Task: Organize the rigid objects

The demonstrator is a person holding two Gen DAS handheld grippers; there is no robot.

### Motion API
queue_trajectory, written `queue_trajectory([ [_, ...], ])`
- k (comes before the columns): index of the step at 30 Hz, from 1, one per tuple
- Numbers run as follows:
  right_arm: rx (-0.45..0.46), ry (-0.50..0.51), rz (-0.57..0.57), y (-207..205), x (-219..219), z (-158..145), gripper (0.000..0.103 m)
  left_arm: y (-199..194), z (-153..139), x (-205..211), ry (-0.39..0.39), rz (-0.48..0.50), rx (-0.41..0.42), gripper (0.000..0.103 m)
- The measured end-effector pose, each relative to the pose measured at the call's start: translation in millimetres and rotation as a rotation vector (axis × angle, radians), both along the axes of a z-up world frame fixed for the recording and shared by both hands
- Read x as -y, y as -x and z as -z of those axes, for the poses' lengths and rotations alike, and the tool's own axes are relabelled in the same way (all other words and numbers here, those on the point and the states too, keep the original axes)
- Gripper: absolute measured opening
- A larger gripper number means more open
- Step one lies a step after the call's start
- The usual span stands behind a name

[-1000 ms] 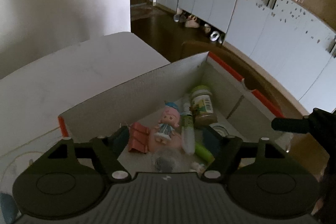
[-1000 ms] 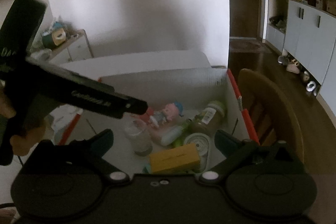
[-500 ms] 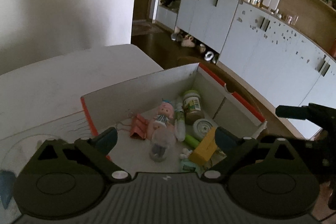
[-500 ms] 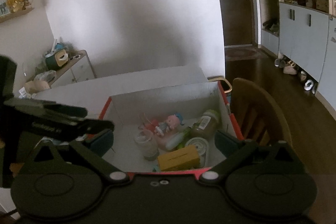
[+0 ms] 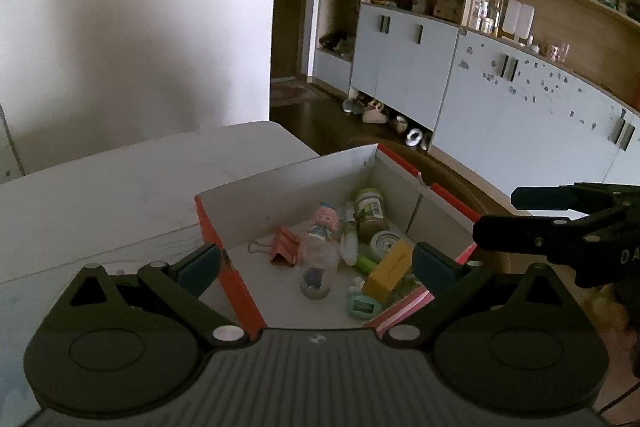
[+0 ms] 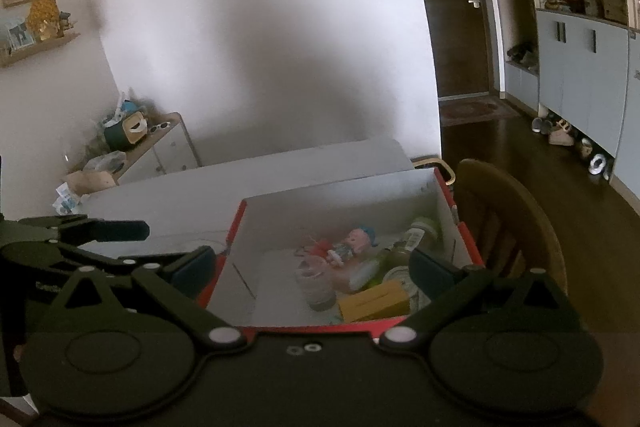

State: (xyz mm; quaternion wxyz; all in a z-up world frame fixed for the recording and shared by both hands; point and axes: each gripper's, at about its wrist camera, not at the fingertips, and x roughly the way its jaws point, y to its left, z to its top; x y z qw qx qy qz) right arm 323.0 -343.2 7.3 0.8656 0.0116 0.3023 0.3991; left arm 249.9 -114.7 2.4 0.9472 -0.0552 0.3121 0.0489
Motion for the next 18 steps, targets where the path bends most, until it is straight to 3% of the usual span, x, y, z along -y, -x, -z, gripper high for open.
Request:
queue_trajectory([
  [4, -0.011, -0.016, 0.006, 5, 4, -1, 0.103, 9, -4, -2, 0.037, -0.010, 0.002, 0.102],
  [12, -0.033, -0.024, 0.027, 15, 10, 4, 0.103, 18, -8, 9, -0.005, -0.013, 0.010, 0.102],
  [18, -0.050, -0.028, 0.049, 21, 18, 9, 0.103, 21, -6, 0, 0.065, -0.050, 0.008, 0.102],
])
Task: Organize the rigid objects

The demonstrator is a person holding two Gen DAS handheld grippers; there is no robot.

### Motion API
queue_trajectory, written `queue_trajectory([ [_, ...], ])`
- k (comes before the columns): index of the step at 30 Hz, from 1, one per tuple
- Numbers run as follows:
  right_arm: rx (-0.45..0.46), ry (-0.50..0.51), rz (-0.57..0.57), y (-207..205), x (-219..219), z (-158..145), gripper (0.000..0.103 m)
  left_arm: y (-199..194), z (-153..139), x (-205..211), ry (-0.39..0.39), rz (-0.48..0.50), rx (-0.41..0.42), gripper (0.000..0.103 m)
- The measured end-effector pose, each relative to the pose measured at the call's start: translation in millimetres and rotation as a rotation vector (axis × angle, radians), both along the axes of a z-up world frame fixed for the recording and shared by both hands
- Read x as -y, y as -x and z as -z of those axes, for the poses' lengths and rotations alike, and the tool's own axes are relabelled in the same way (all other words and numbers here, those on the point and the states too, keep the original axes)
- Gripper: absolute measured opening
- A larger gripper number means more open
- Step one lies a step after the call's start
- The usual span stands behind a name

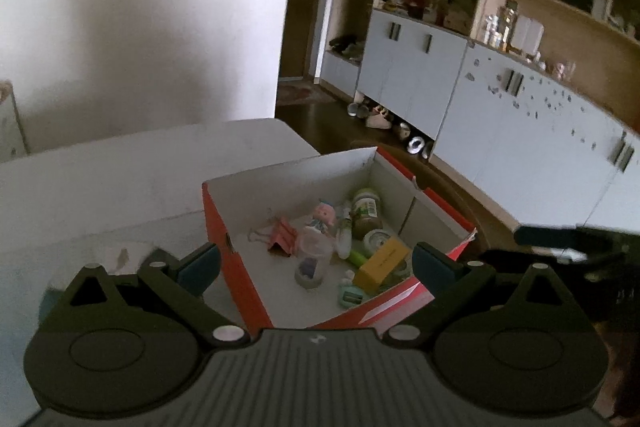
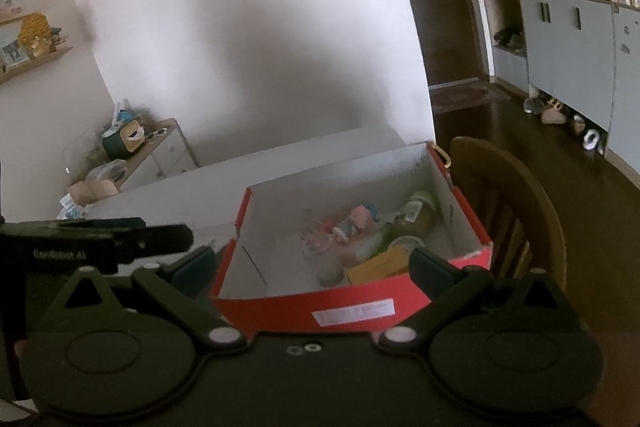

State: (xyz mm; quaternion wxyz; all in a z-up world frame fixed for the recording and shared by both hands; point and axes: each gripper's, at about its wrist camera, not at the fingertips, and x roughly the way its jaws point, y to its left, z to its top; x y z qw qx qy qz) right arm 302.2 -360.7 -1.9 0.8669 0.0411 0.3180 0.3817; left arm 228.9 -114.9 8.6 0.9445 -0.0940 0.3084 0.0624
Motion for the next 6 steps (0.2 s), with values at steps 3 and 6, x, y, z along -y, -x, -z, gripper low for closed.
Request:
queue_trajectory([
  [3, -0.017, -0.006, 0.022, 1.2, 5.3, 4.4, 0.103, 1.6, 1.2, -1.3, 0.015, -0.012, -0.002, 0.102],
  [6, -0.018, -0.006, 0.030, 1.6, 6.8, 5.1, 0.103, 3.2, 0.9, -1.0, 0.018, -0.020, 0.006, 0.102],
])
